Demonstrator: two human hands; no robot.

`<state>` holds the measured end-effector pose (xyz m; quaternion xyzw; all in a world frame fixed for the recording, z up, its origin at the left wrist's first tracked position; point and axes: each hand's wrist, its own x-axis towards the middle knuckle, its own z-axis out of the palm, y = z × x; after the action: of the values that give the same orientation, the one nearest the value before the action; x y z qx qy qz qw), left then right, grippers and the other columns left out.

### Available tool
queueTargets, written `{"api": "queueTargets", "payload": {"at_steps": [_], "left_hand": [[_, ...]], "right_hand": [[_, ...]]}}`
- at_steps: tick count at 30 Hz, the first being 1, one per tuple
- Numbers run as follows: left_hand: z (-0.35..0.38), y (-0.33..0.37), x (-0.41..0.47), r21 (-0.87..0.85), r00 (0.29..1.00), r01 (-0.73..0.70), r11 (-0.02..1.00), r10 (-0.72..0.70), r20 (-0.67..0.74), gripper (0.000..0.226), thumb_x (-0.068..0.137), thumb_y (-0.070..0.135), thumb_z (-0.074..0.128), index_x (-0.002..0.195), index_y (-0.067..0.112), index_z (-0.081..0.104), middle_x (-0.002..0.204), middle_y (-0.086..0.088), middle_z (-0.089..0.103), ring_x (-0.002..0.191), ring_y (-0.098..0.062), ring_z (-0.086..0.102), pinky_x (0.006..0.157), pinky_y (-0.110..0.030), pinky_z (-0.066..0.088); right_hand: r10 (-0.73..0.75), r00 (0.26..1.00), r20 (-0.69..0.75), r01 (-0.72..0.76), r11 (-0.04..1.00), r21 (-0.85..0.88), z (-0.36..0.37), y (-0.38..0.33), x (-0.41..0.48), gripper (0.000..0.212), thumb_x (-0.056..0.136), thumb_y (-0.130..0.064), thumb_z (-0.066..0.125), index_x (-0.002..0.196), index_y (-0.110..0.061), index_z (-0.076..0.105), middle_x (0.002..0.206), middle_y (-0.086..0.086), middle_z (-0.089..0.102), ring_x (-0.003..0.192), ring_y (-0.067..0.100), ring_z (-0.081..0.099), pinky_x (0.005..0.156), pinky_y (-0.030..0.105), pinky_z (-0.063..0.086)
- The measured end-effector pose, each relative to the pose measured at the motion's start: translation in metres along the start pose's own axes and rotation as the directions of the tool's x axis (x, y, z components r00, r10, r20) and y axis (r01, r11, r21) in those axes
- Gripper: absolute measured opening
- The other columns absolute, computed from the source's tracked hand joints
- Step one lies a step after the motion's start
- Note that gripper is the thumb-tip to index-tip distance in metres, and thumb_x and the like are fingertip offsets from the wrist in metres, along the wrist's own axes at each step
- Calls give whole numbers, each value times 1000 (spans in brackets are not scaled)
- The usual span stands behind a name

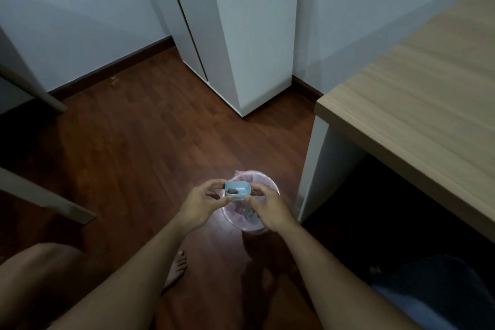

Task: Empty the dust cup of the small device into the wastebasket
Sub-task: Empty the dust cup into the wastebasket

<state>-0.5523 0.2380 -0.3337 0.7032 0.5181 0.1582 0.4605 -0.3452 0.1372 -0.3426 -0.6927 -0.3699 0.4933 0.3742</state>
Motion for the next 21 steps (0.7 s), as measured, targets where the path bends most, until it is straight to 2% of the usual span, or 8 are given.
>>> {"api": "queueTargets", "payload": {"at_steps": [2,4,6,10,14,17,19,21], "left_hand": [[2,-4,2,-29,999,49,998,-48,15,36,86,20,97,118,30,85,108,15,87,85,-16,78,82,-16,61],[5,-9,3,-55,994,102,993,-100,40,36,87,21,96,121,23,87,110,10,89,100,-17,84,94,-31,67],[9,-11,4,-82,987,158,984,-154,53,42,88,27,96,127,13,86,113,2,89,109,-18,84,99,-33,66],[17,-11,13,-121,933,360,925,-353,76,47,86,57,89,109,16,93,90,-5,83,76,-14,60,60,-25,46],[24,-7,27,-188,819,573,797,-558,133,77,75,69,86,117,5,86,112,-27,85,54,-14,42,46,-22,28],[28,6,35,-196,745,666,720,-624,238,72,87,62,79,132,6,81,115,-18,88,52,-8,63,49,-23,28],[29,20,34,-194,732,677,710,-622,279,61,101,55,69,138,8,77,122,-14,87,51,-3,77,51,-22,28],[27,38,32,-177,736,671,720,-617,277,56,110,50,61,141,5,72,128,-18,84,34,-4,68,38,-15,26]], "right_hand": [[9,1000,-29,-9,1000,7,5,6,4,35,107,-18,74,141,-12,74,105,-22,72,89,-12,67,71,-1,51],[42,998,-56,-41,999,21,9,13,6,33,106,-20,76,137,-8,75,96,-22,73,82,-7,70,69,1,52],[79,994,-73,-74,995,60,12,13,5,31,107,-19,74,134,-5,76,88,-19,73,77,1,69,67,6,52],[153,981,-119,-157,987,-22,15,14,9,36,109,-35,69,122,-6,84,101,9,85,86,19,69,75,24,44],[199,968,-155,-214,973,-88,15,14,14,51,107,-51,65,101,-6,88,100,19,84,85,27,66,78,33,47],[190,965,-179,-216,967,-134,10,13,21,54,108,-55,61,85,-12,84,90,16,79,88,32,71,83,37,54],[179,967,-183,-209,965,-158,4,10,22,59,111,-54,57,100,-5,88,98,18,82,93,34,72,79,33,47],[171,970,-173,-202,963,-179,-2,6,21,60,113,-52,54,108,-3,88,104,20,84,88,29,65,77,28,39]]}}
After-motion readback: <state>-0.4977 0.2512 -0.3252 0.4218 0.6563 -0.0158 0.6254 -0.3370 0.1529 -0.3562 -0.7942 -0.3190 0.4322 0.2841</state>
